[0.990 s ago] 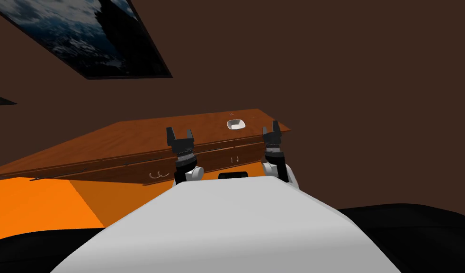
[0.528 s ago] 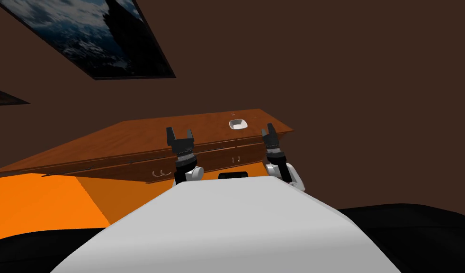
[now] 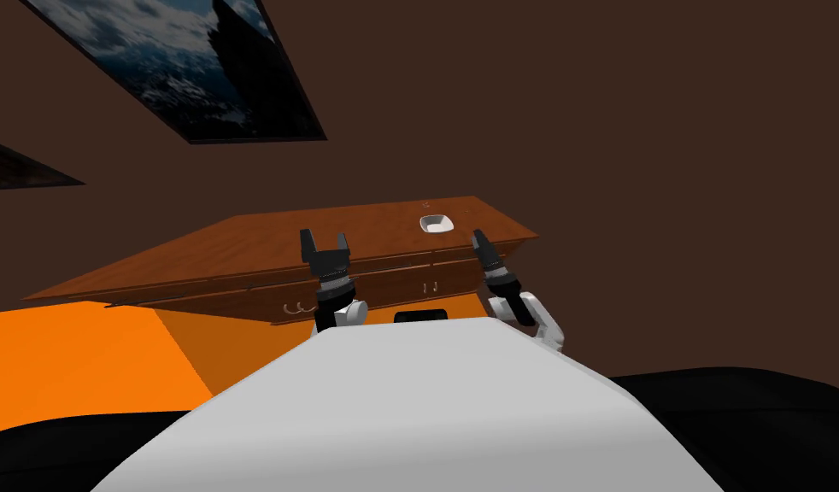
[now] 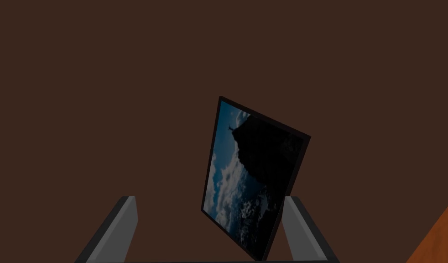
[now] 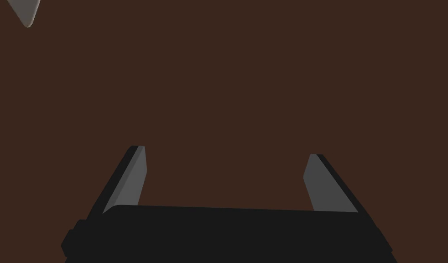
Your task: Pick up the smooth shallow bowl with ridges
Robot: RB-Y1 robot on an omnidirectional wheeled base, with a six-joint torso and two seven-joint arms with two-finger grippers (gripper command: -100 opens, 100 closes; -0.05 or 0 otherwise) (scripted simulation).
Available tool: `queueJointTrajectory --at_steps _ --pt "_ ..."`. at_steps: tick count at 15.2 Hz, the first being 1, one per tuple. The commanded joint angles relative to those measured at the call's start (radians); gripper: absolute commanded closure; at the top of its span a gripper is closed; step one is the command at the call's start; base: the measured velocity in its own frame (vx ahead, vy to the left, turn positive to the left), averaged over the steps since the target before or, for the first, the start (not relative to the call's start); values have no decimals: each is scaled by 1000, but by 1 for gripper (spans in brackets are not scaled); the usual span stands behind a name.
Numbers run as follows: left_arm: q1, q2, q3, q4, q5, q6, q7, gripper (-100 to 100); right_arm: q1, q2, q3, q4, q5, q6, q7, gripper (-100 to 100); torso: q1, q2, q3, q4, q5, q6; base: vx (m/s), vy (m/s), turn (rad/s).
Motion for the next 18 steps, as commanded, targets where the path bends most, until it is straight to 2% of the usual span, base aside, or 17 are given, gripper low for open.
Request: queueJointTrajectory --at_steps 1,7,8,9,10,11,12,13,14,15,17,18 --pt "0 0 0 0 0 0 0 0 -1 -50 -11 21 22 4 12 -100 0 0 0 0 0 0 3 47 48" --pt "0 0 0 0 0 0 0 0 -3 -176 -29 64 64 10 37 -100 0 0 0 0 0 0 -2 55 54" --pt "0 0 0 0 0 0 0 0 -3 -179 -29 64 64 10 37 -100 1 1 0 0 0 0 -4 46 20" --pt "0 0 0 0 0 0 0 0 -4 -215 -38 87 86 13 51 -100 0 0 0 0 0 0 4 58 65" --pt "0 0 0 0 0 0 0 0 -4 -234 -38 87 86 13 51 -100 1 0 0 0 0 0 8 62 65" --pt "0 0 0 0 0 0 0 0 -4 -236 -38 87 86 13 51 -100 1 0 0 0 0 0 1 42 19" --pt "0 0 0 0 0 0 0 0 -5 -272 -48 110 110 16 65 -100 0 0 0 0 0 0 -4 50 70" --pt "0 0 0 0 0 0 0 0 -5 -292 -48 110 110 16 65 -100 0 0 0 0 0 0 -7 59 70" --pt "0 0 0 0 0 0 0 0 -5 -294 -48 110 110 16 65 -100 0 0 0 0 0 0 -6 48 18" --pt "0 0 0 0 0 0 0 0 -5 -328 -57 135 135 19 79 -100 0 1 0 0 0 0 -1 54 58" --pt "0 0 0 0 0 0 0 0 -5 -352 -57 135 135 19 79 -100 1 0 0 0 0 0 5 56 47" --pt "0 0 0 0 0 0 0 0 -5 -385 -66 160 160 22 94 -100 0 0 0 0 0 0 2 60 69"
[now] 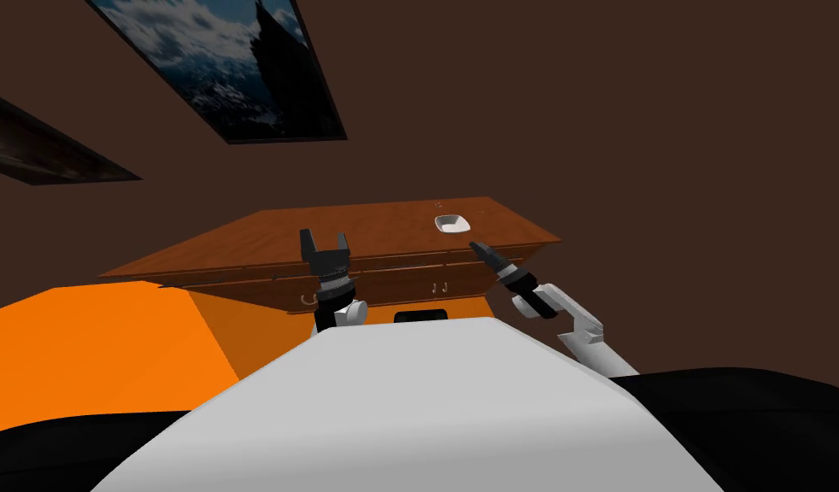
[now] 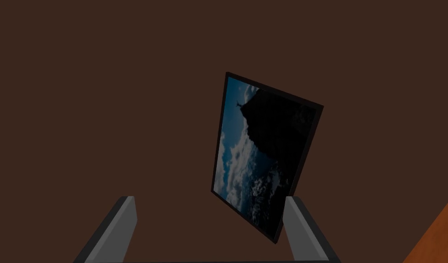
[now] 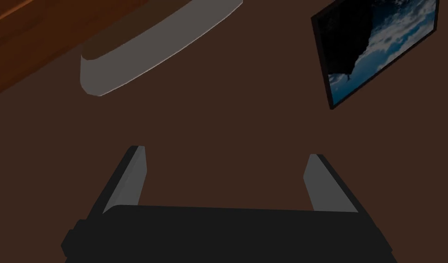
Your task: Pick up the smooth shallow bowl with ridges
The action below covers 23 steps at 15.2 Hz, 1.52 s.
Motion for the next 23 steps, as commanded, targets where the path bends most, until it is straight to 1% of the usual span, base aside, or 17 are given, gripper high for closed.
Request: queueJointTrajectory --at_steps 1,2,3,5,6,8,9,11,12,14,15,17,18,19,20,21,23 --pt "0 0 0 0 0 0 0 0 3 -50 -10 16 17 2 11 -100 0 0 0 0 0 0 2 68 72" --pt "0 0 0 0 0 0 0 0 3 -55 -10 16 17 2 11 -100 0 0 0 0 0 0 1 51 20" --pt "0 0 0 0 0 0 0 0 3 -88 -19 42 43 5 26 -100 0 0 0 0 0 0 -4 58 62" --pt "0 0 0 0 0 0 0 0 3 -115 -19 42 43 5 26 -100 0 0 0 0 0 0 -2 60 48" --pt "0 0 0 0 0 0 0 0 4 -150 -29 68 69 8 41 -100 0 0 0 0 0 0 8 68 67" --pt "0 0 0 0 0 0 0 0 4 -174 -29 68 69 8 41 -100 1 0 0 0 0 0 7 62 46" --pt "0 0 0 0 0 0 0 0 4 -208 -38 94 96 11 57 -100 0 0 0 0 0 0 6 58 69" --pt "0 0 0 0 0 0 0 0 4 -234 -38 94 96 11 57 -100 0 0 0 0 0 0 -3 55 48" --pt "0 0 0 0 0 0 0 0 5 -265 -46 120 123 14 73 -100 0 0 0 0 0 0 -2 51 62" --pt "0 0 0 0 0 0 0 0 5 -293 -46 120 123 14 73 -100 0 0 0 0 0 0 0 56 60" --pt "0 0 0 0 0 0 0 0 7 -324 -54 147 150 17 89 -100 0 0 0 0 0 0 16 66 65" --pt "0 0 0 0 0 0 0 0 7 -351 -54 147 150 17 89 -100 1 -1 0 0 0 0 16 65 47" --pt "0 0 0 0 0 0 0 0 9 -385 -62 174 178 20 105 -100 1 -1 0 0 0 0 12 63 68" --pt "0 0 0 0 0 0 0 0 9 -407 -62 174 178 20 105 -100 1 -1 0 0 0 0 8 68 77" --pt "0 0 0 0 0 0 0 0 9 -409 -62 174 178 20 105 -100 1 -1 0 0 0 0 0 49 27" --pt "0 0 0 0 0 0 0 0 11 -445 -69 200 205 22 121 -100 0 0 0 0 0 0 0 65 84" --pt "0 0 0 0 0 0 0 0 11 -466 -69 200 205 22 121 -100 1 0 0 0 0 0 1 62 42"
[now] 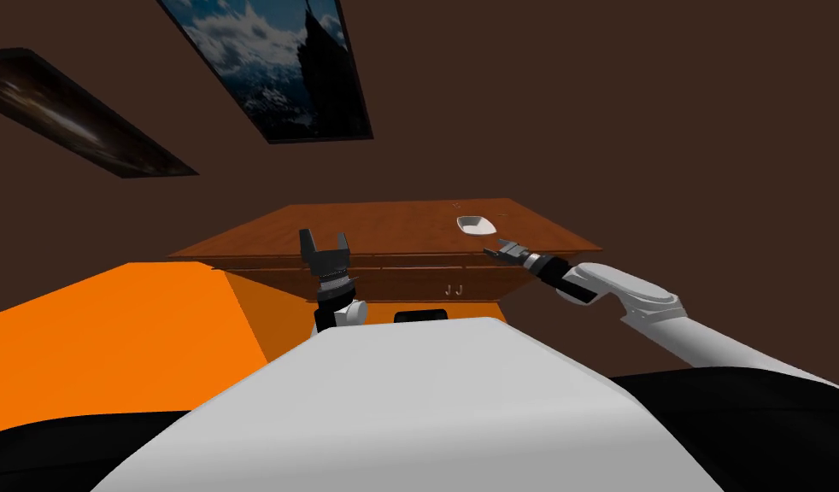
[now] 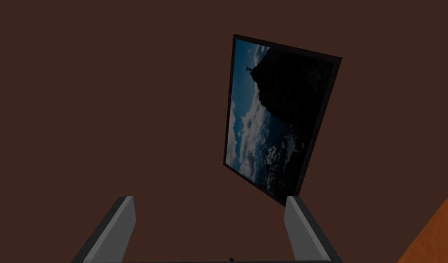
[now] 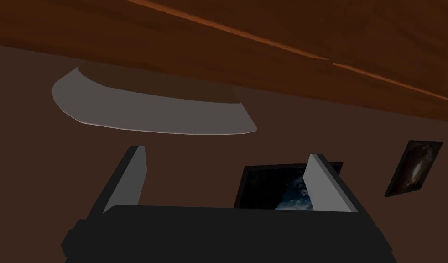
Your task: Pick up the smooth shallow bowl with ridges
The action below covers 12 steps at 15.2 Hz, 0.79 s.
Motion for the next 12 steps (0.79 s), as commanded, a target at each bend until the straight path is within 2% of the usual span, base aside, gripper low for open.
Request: queueJointTrajectory --at_steps 1,2,5,7,8,9,12 --pt "0 0 0 0 0 0 0 0 1 -50 -7 34 31 0 19 -100 0 0 0 0 0 0 6 63 69" --pt "0 0 0 0 0 0 0 0 1 -69 -7 34 31 0 19 -100 0 0 0 0 0 0 7 68 75" --pt "0 0 0 0 0 0 0 0 9 -148 -17 86 85 5 50 -100 2 -1 0 0 0 0 10 84 83" --pt "0 0 0 0 0 0 0 0 9 -176 -17 86 85 5 50 -100 2 0 0 0 0 0 3 70 44" --pt "0 0 0 0 0 0 0 0 13 -208 -21 111 112 7 65 -100 1 0 0 0 0 0 6 63 61" --pt "0 0 0 0 0 0 0 0 13 -227 -21 111 112 7 65 -100 1 0 0 0 0 0 8 63 70" --pt "0 0 0 0 0 0 0 0 25 -305 -26 158 163 10 95 -100 1 -1 0 0 0 0 11 76 78"
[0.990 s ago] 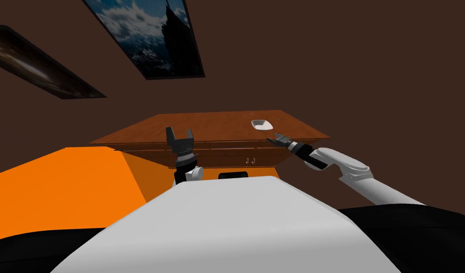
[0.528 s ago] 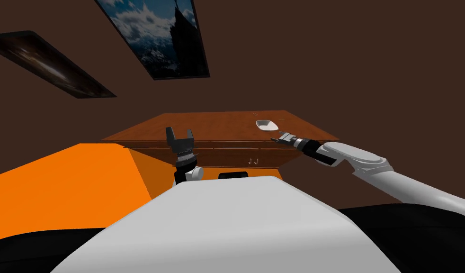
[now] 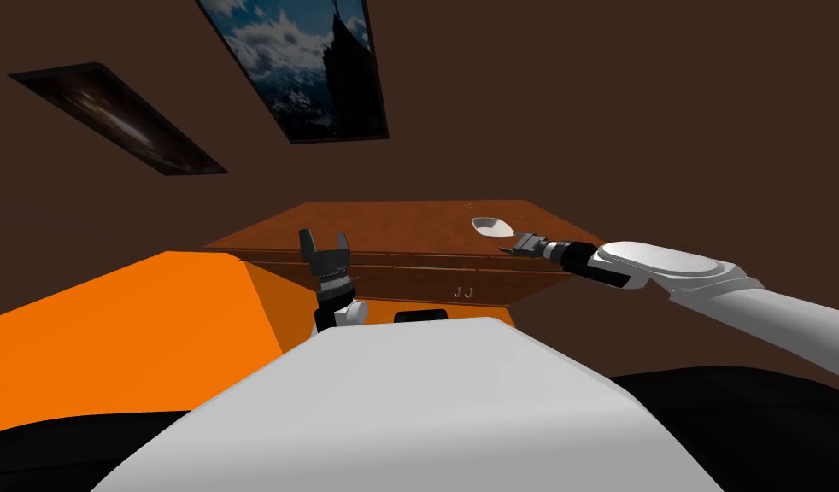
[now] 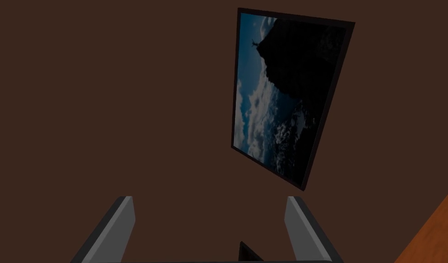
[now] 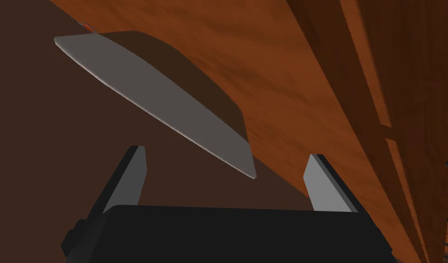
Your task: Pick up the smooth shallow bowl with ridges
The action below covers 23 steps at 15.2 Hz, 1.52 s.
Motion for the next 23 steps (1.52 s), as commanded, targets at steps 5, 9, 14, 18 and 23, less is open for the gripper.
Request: queueJointTrajectory --at_steps 5,9,14,18,23 --pt "0 0 0 0 0 0 0 0 18 -132 1 62 72 4 45 -100 0 0 0 0 0 0 12 76 71" --pt "0 0 0 0 0 0 0 0 33 -209 3 101 116 5 70 -100 0 0 0 0 0 0 12 71 62" --pt "0 0 0 0 0 0 0 0 58 -301 13 150 173 5 101 -100 -2 0 0 0 0 0 13 55 53" --pt "0 0 0 0 0 0 0 0 84 -361 28 182 214 2 124 -100 -2 1 0 0 -1 0 10 54 61" --pt "0 0 0 0 0 0 0 0 108 -385 48 195 236 -4 136 -100 -3 1 0 0 -1 1 13 46 27"
